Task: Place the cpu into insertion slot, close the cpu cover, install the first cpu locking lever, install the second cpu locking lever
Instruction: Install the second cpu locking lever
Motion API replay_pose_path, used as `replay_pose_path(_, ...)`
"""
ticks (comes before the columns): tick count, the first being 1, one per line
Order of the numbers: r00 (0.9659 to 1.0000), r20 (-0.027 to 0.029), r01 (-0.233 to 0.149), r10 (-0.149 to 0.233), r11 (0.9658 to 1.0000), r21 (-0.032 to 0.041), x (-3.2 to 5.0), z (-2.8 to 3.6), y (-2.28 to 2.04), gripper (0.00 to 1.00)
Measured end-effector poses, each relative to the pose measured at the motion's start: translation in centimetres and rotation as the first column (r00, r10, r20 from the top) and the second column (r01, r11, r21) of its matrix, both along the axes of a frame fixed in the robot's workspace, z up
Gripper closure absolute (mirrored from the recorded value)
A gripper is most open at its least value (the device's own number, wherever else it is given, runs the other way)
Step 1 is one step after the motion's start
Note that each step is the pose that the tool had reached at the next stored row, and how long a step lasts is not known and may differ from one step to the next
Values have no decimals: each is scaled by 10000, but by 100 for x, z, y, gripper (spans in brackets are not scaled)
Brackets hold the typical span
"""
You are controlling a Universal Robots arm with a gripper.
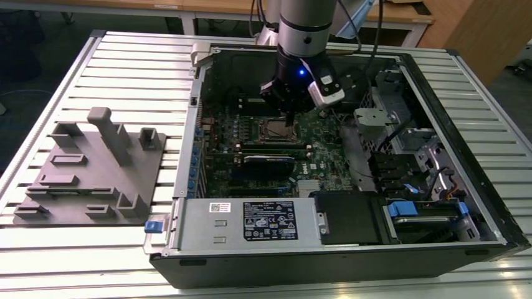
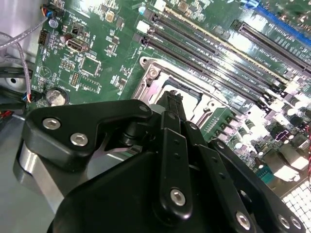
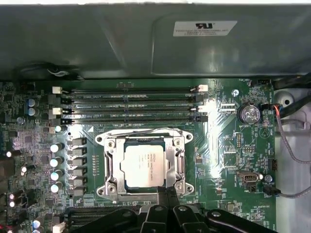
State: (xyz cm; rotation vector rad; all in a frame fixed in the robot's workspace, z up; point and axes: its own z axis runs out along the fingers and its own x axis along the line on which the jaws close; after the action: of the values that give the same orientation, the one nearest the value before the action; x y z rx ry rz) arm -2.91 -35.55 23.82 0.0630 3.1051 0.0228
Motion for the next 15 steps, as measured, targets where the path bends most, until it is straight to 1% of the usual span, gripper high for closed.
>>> replay_pose_path(1, 10000, -1, -1, 1, 9999, 131, 0, 1, 0, 89)
replay_pose_path(3, 10000, -2, -1, 1, 9991, 427, 0, 2, -1, 89)
replay_pose_path(4, 10000, -5, 0, 1, 9984, 557, 0, 3, -3, 89)
replay_pose_path(5, 10000, -4, 0, 1, 9980, 626, -1, 2, -4, 89)
replay_pose_path(7, 10000, -3, 0, 0, 9980, 636, -5, -2, -7, 89)
replay_pose_path(8, 10000, -5, -2, 2, 9980, 634, -6, -5, -16, 89)
replay_pose_path(10, 10000, -4, -1, 1, 9980, 635, -14, -11, -55, 89)
replay_pose_path(12, 10000, -7, -1, 1, 9979, 642, -18, -14, -108, 89)
replay_pose_path(13, 10000, -20, 1, 1, 9979, 655, -18, -14, -130, 89)
replay_pose_path(15, 10000, -82, 6, 0, 9976, 687, -19, -14, -170, 89)
